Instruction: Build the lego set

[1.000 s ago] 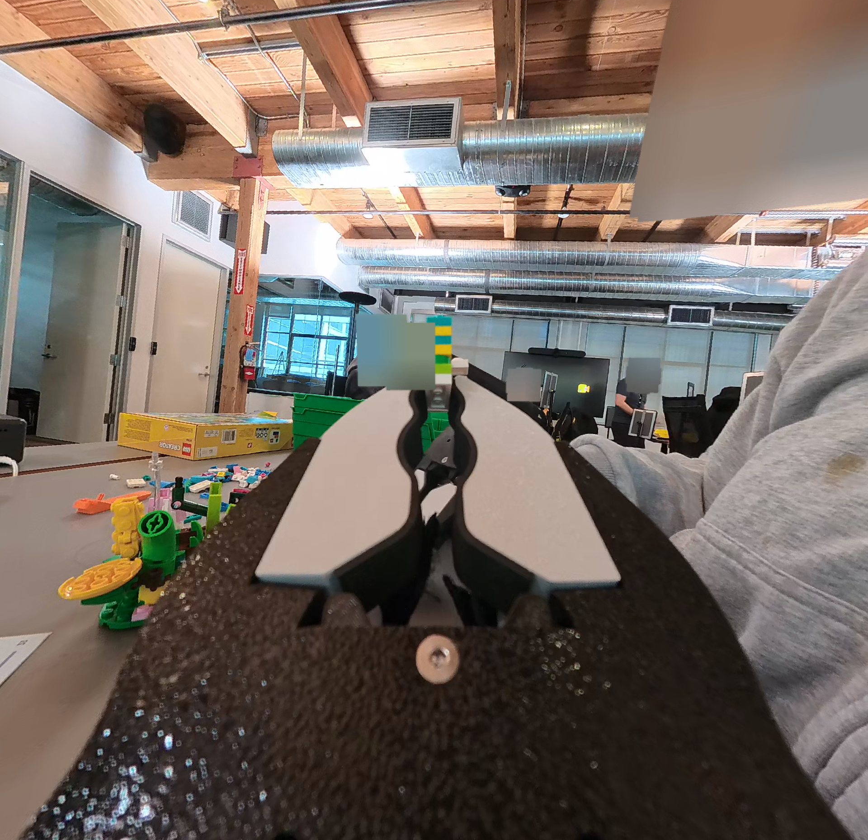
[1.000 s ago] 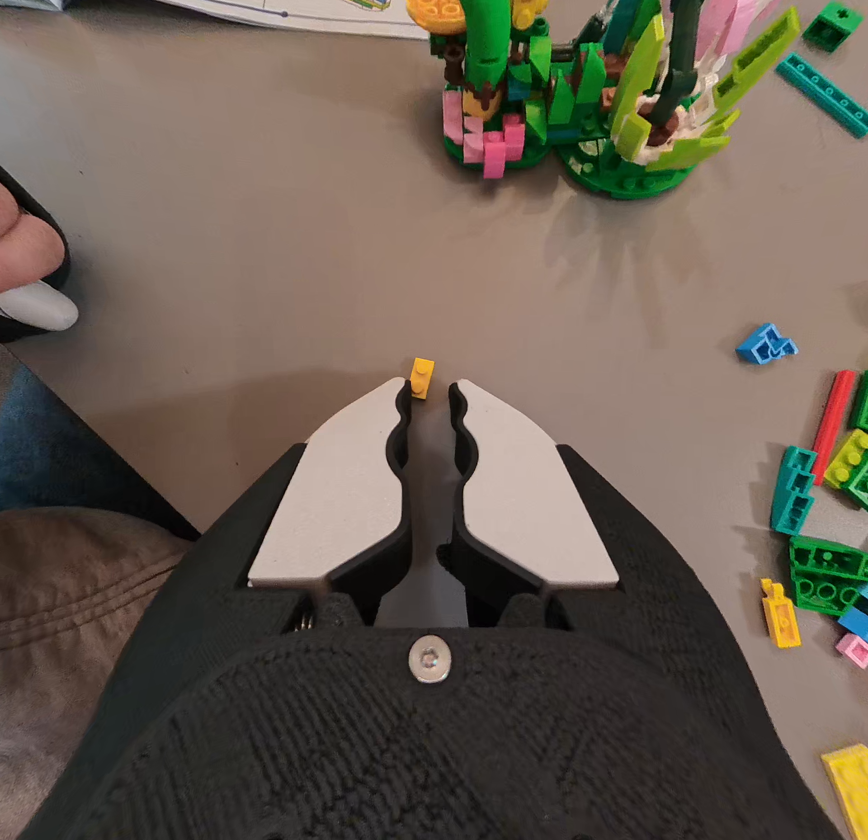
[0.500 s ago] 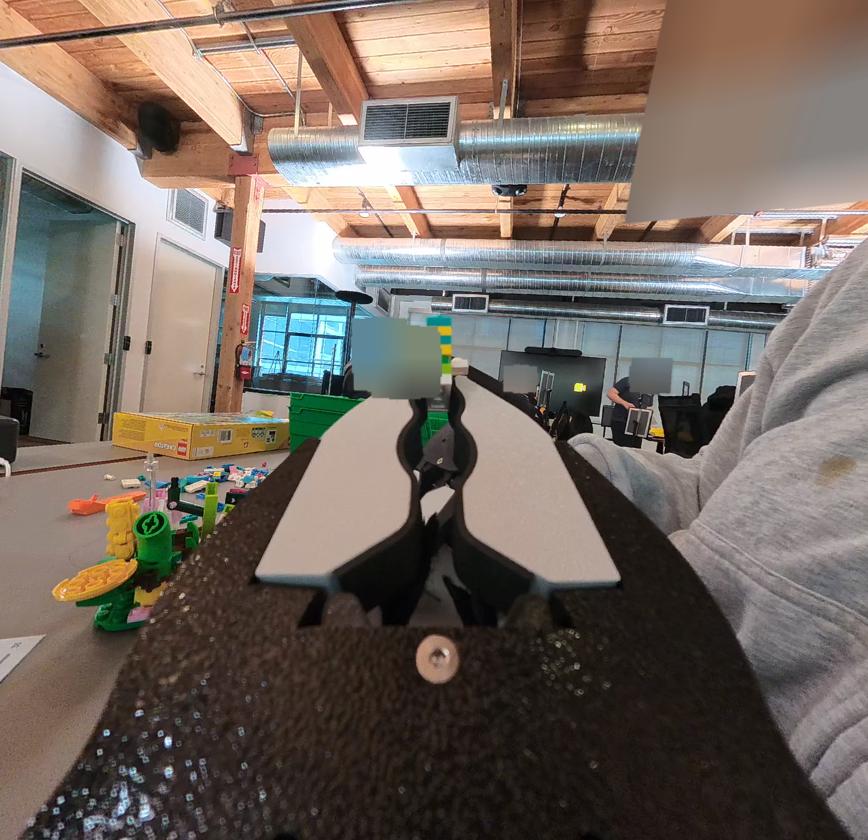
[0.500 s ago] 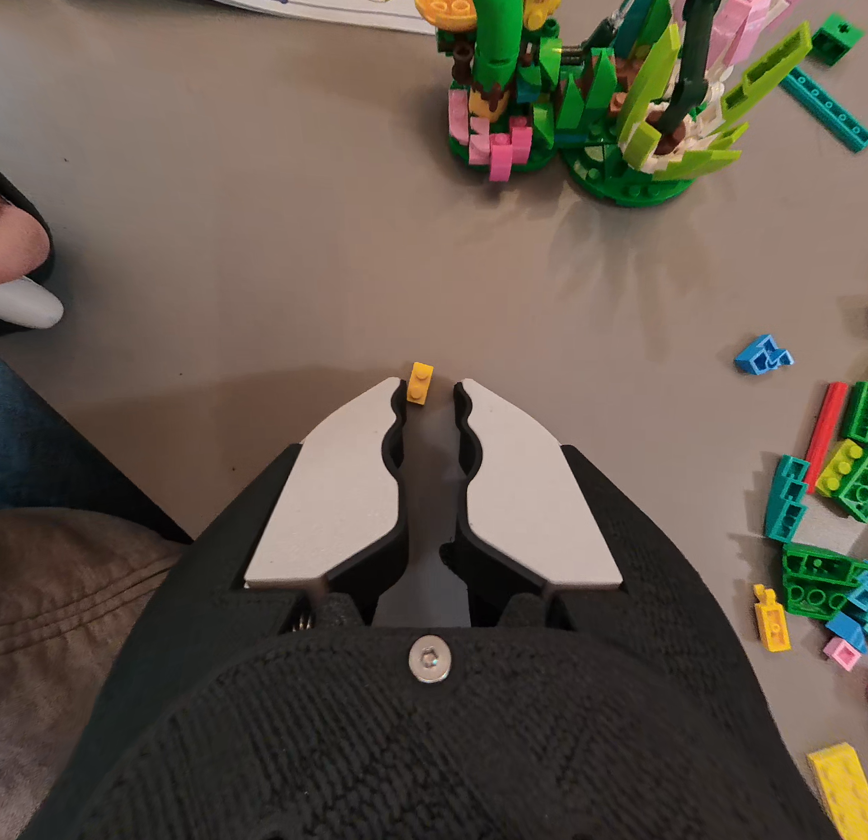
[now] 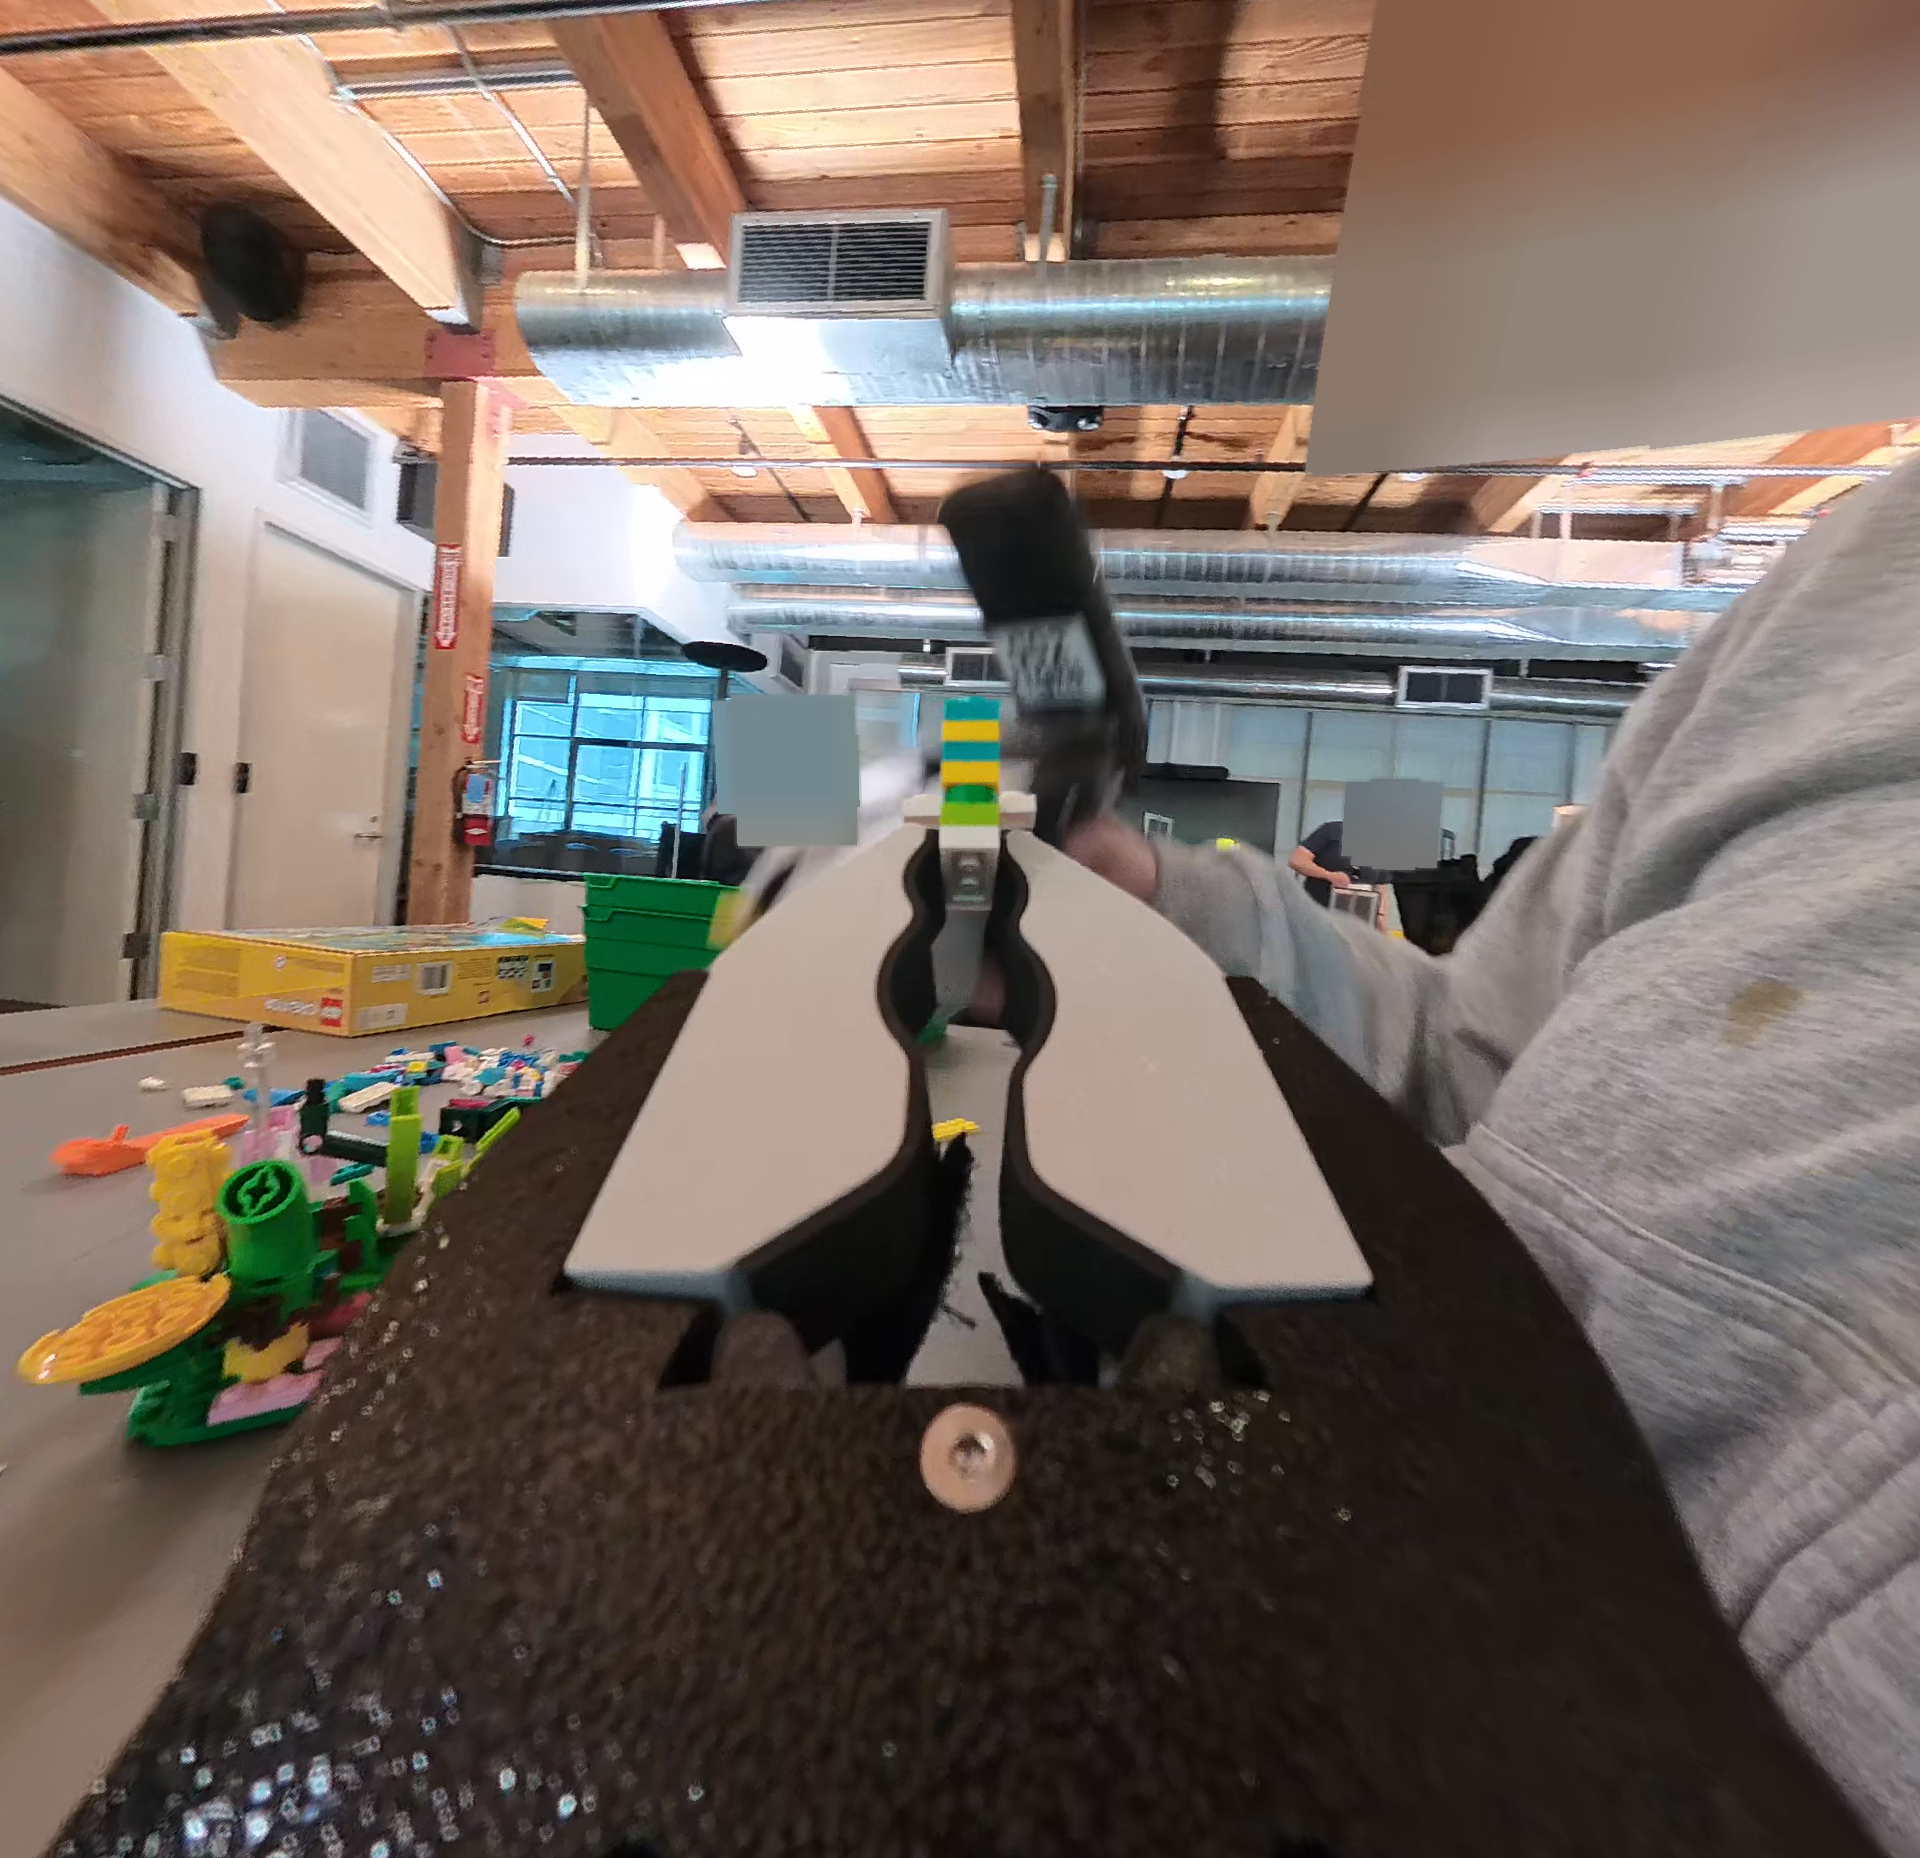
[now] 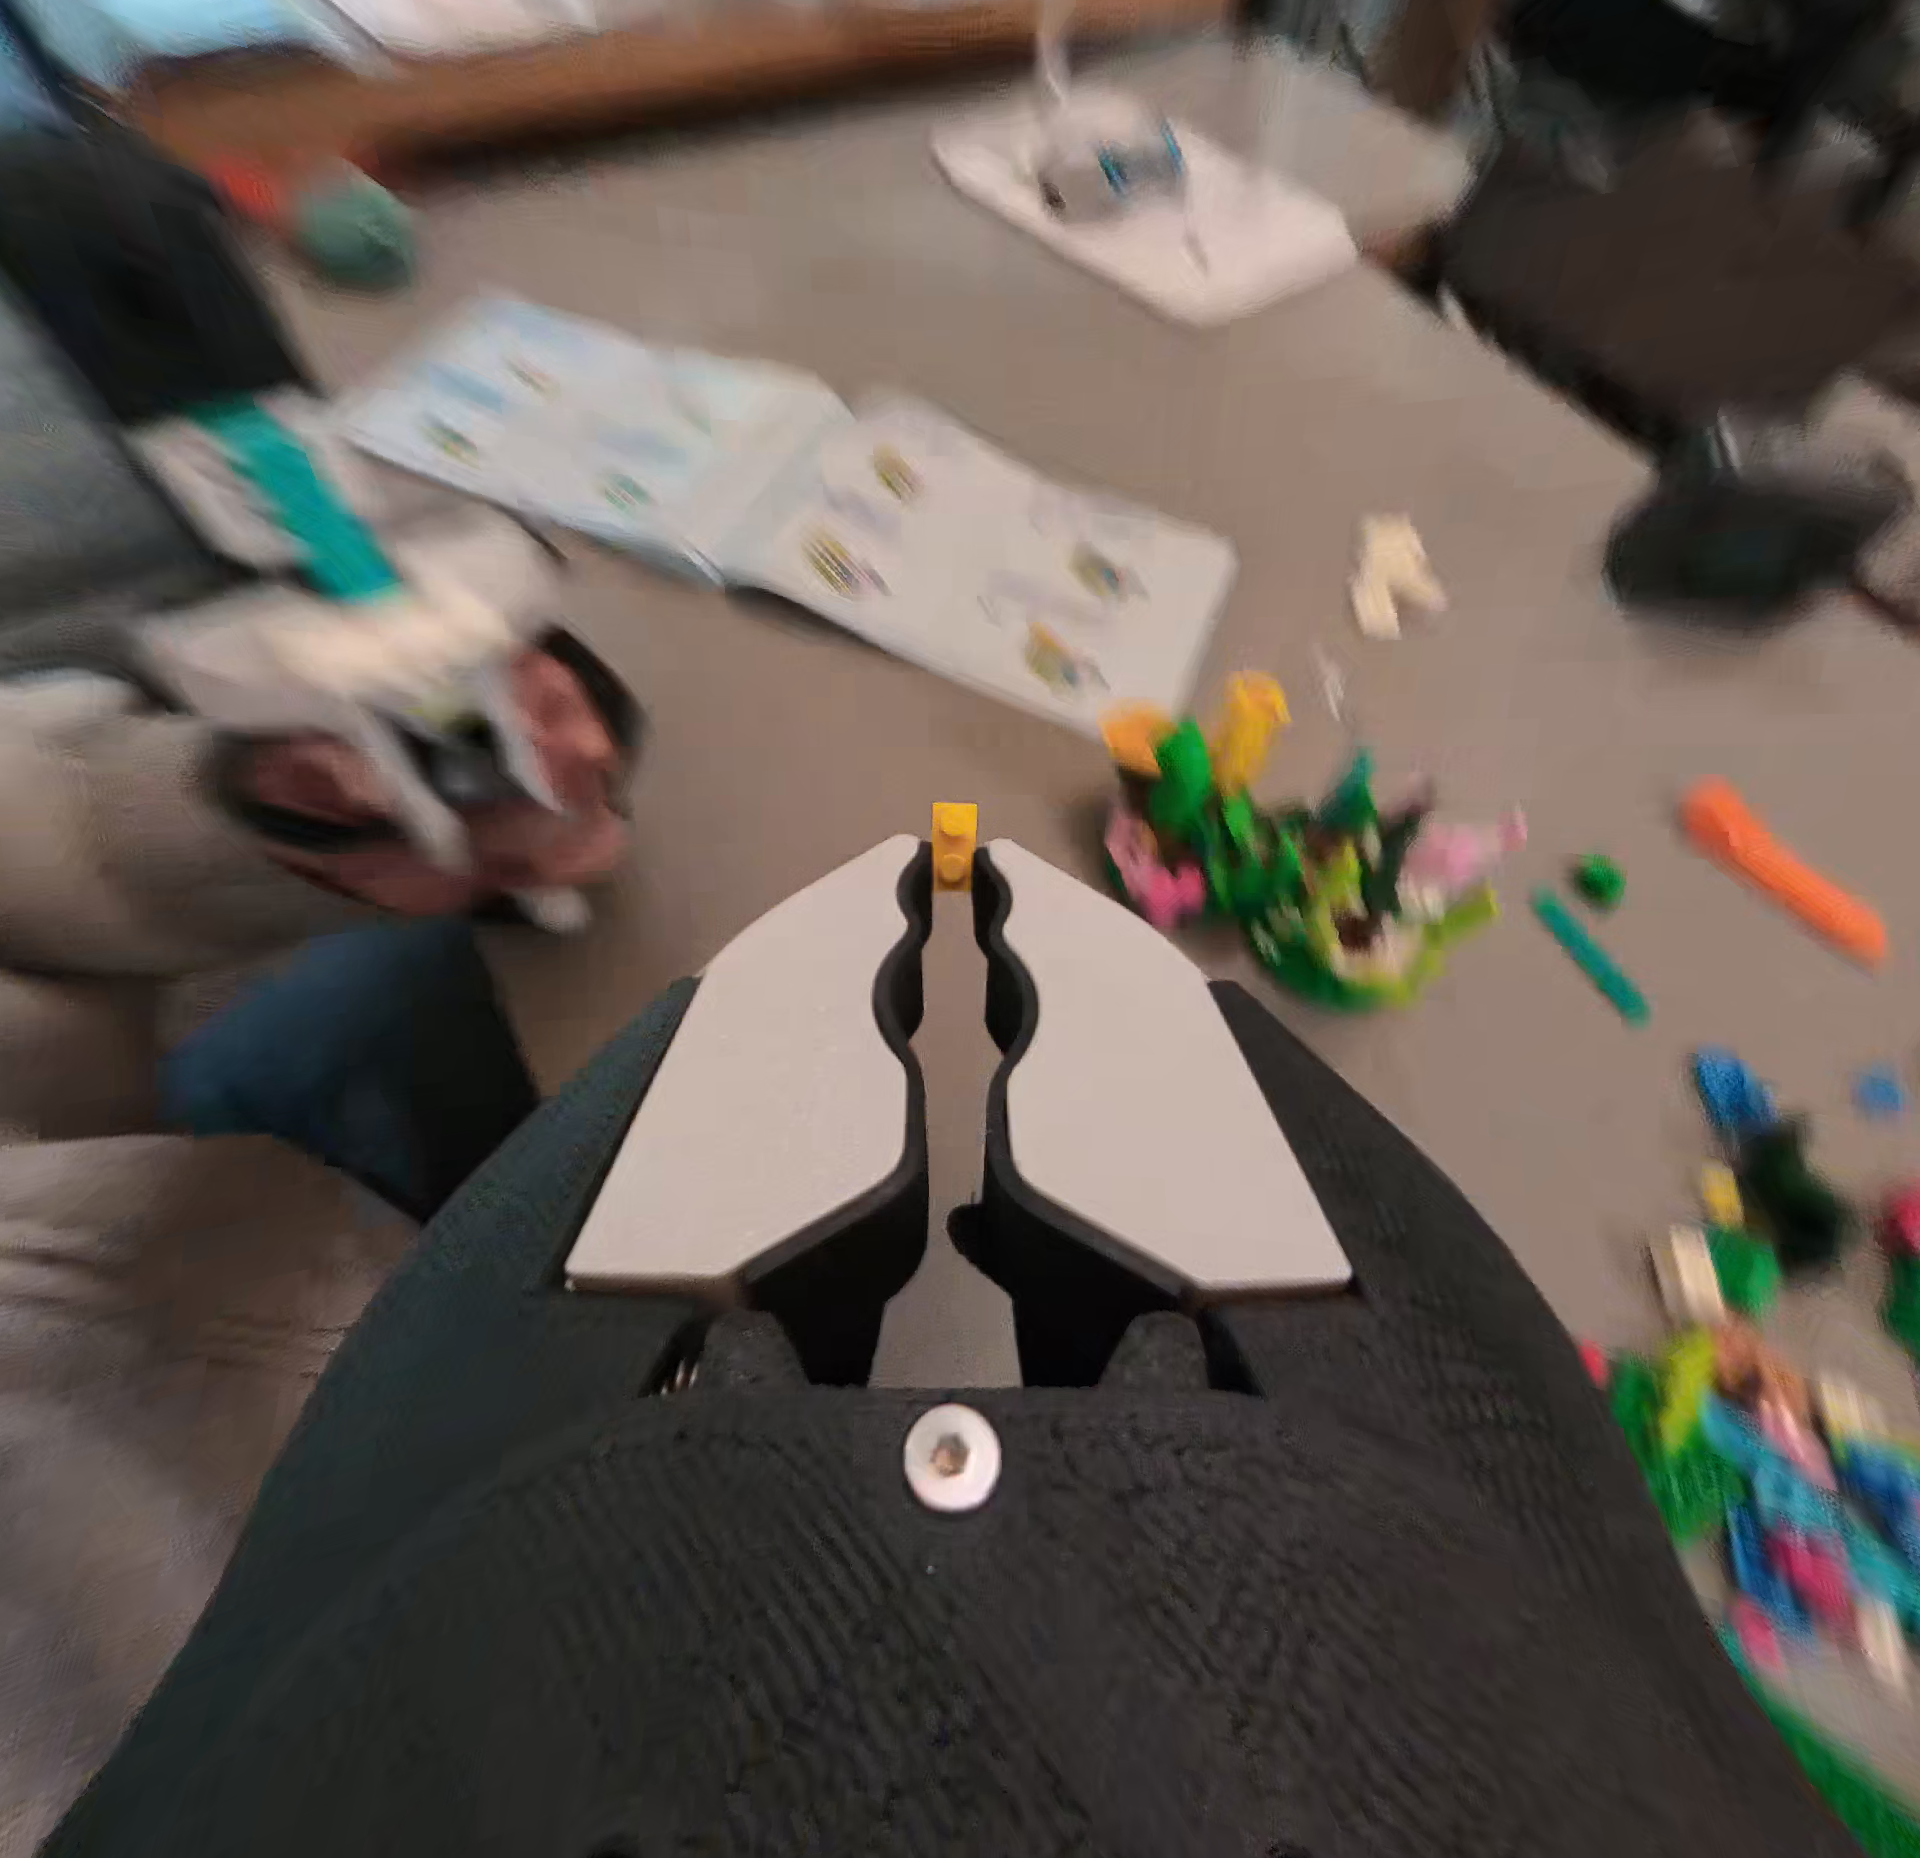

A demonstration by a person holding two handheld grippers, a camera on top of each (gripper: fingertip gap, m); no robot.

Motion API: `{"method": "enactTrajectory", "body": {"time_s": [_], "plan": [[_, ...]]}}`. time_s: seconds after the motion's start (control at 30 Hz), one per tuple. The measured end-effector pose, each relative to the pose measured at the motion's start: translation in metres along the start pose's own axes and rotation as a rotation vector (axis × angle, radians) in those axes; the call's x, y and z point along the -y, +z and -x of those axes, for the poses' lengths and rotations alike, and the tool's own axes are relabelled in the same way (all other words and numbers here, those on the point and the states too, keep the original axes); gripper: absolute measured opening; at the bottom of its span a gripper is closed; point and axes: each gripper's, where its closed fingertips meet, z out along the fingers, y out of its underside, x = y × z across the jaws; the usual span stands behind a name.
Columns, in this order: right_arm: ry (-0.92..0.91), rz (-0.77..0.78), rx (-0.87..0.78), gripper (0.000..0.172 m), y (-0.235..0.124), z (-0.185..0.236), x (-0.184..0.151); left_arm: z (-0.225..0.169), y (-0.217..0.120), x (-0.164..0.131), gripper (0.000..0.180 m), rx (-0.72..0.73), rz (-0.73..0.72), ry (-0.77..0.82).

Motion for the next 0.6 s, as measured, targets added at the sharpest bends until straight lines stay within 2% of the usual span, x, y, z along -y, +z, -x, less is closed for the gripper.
{"method": "enactTrajectory", "body": {"time_s": [0.03,0.13,0.3,0.47,0.6], "plan": [[-0.032,-0.069,0.100,0.006,-0.008,0.015,0.022,-0.001,0.000,0.000,0.008,-0.009,0.001,-0.001],[-0.122,-0.136,0.331,0.006,-0.023,0.055,0.063,-0.004,0.000,0.000,0.008,-0.035,-0.002,-0.011],[-0.234,0.005,0.527,0.006,-0.020,0.093,0.068,-0.007,0.001,-0.001,0.008,-0.054,0.003,-0.017],[-0.277,0.120,0.547,0.006,-0.008,0.098,0.059,-0.009,0.001,-0.001,0.008,-0.068,0.005,-0.018],[-0.271,0.137,0.561,0.005,-0.006,0.098,0.059,-0.009,0.001,0.000,0.008,-0.070,0.002,-0.024]]}}
